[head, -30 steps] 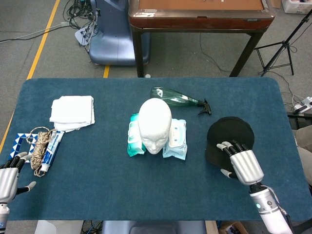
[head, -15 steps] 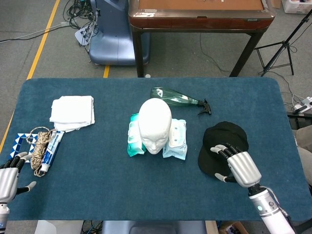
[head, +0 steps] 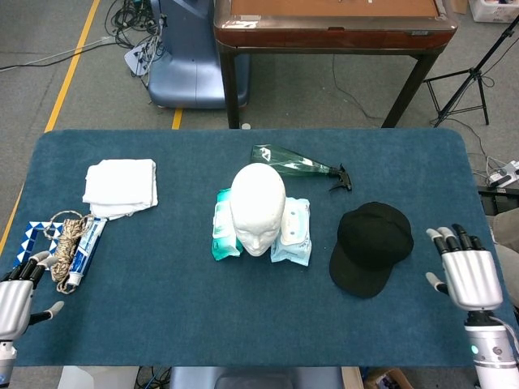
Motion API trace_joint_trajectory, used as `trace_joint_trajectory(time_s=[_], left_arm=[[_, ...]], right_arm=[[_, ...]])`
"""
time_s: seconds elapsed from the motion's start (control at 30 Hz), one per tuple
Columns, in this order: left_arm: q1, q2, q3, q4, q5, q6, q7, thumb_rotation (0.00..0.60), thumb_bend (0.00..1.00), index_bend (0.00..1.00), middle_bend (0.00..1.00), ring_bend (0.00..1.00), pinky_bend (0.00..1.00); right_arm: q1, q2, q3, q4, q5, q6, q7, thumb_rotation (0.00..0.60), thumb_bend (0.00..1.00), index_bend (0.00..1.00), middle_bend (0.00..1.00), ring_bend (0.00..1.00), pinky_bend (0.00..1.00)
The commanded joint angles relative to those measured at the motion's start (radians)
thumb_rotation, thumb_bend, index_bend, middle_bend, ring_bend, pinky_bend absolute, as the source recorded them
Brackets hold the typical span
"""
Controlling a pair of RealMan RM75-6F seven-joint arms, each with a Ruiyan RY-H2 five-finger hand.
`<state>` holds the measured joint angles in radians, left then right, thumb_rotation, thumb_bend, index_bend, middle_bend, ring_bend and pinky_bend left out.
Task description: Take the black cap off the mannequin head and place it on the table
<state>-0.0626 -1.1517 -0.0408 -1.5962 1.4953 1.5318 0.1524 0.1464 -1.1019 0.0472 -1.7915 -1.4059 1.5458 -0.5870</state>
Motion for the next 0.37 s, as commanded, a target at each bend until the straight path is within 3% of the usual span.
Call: trace_joint_trajectory(time_s=[0.03, 0.37], left_arm=[[0.000, -0.002, 0.000, 0.003, 0.002, 0.000, -0.001, 0.600, 0.06, 0.25, 0.20, 0.25, 0.41], [-0.009, -0.008, -0.012, 0.007, -0.014, -0.012, 0.008, 0.600, 0.06, 0.25, 0.20, 0.25, 0.41]], right_arm=[[-0.044, 0.019, 0.019, -0.035, 0.083, 0.029, -0.039, 0.600, 0.00, 0.26, 0.29, 0.18, 0.34], [-0.063, 0.034, 0.039, 0.003, 0.145, -0.004, 0.065, 0.600, 0.00, 0.26, 0.28, 0.18, 0.34]])
